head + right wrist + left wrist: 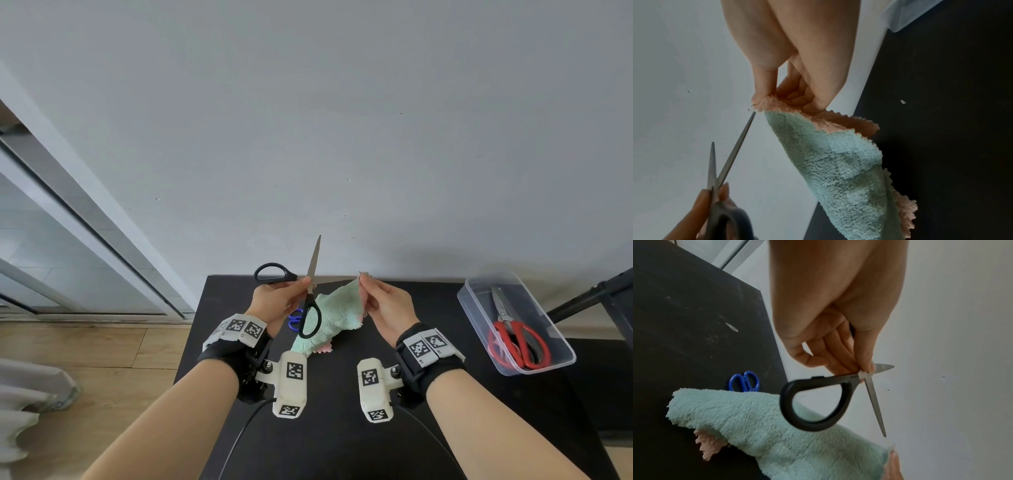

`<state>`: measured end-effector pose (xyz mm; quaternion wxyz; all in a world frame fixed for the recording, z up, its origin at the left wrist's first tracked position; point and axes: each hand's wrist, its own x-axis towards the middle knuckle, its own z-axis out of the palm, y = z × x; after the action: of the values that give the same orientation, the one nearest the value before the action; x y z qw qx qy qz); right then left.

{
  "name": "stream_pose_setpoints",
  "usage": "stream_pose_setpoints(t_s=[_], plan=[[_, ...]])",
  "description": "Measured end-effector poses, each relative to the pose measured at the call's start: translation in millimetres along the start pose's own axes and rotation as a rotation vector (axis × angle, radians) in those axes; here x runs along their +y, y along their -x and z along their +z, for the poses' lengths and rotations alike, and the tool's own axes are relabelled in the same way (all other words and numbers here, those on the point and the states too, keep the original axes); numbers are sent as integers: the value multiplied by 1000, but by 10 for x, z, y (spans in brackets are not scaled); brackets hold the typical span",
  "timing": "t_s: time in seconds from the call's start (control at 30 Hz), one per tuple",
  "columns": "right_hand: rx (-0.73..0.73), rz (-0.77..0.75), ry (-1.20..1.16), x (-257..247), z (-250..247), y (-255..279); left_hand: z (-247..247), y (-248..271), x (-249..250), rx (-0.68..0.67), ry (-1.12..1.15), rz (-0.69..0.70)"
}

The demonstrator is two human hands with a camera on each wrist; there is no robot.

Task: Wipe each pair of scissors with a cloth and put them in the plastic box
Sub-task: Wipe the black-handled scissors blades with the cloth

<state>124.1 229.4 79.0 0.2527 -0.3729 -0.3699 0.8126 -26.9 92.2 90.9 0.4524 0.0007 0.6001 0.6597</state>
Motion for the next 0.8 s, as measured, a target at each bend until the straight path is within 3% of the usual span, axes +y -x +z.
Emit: stream_pose_setpoints(t_s=[0.23,0.53,0.8], plan=[[-79,74,22,171,105,73,15,-16,-21,-19,23,-49],[-150,24,104,236,340,96,99,0,-65,-66,33,-70],[-85,16,214,244,417,38,126,21,-90,-56,-5,13]])
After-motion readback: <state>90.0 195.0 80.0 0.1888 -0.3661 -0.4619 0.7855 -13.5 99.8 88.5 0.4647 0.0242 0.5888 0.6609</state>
